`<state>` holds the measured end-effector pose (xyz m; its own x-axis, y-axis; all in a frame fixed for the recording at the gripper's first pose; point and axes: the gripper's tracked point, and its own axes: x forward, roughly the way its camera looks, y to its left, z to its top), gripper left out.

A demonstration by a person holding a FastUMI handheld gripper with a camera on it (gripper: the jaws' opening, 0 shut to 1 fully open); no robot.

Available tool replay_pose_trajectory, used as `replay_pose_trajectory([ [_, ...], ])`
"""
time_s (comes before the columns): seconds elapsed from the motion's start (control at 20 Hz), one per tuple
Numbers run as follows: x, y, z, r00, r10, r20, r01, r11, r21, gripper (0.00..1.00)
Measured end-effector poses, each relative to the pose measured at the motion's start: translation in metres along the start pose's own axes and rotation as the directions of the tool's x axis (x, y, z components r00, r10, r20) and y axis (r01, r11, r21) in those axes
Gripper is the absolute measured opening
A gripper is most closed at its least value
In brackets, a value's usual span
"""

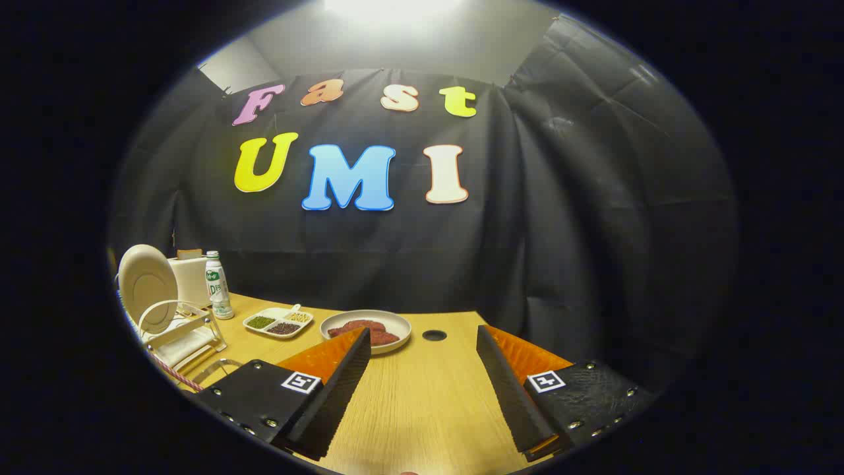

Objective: Take the plate from the dish rack, then take the spoon from the basket and place it into the plate.

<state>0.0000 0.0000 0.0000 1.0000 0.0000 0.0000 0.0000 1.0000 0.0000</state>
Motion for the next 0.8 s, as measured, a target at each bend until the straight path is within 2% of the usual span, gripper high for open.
replay_pose_trajectory([
  [0.25,-0.051,0.006,0.066,0.993,-0.114,0.021,0.115,0.99,-0.081,0.98],
  [0.45,-0.094,0.046,0.082,0.987,-0.154,-0.043,0.151,0.986,-0.065,0.98],
  [0.65,-0.121,0.122,0.103,0.989,-0.131,-0.069,0.13,0.991,-0.019,0.98],
  [0.8,-0.13,0.195,0.114,0.994,-0.06,-0.091,0.06,0.998,-0.011,0.98],
])
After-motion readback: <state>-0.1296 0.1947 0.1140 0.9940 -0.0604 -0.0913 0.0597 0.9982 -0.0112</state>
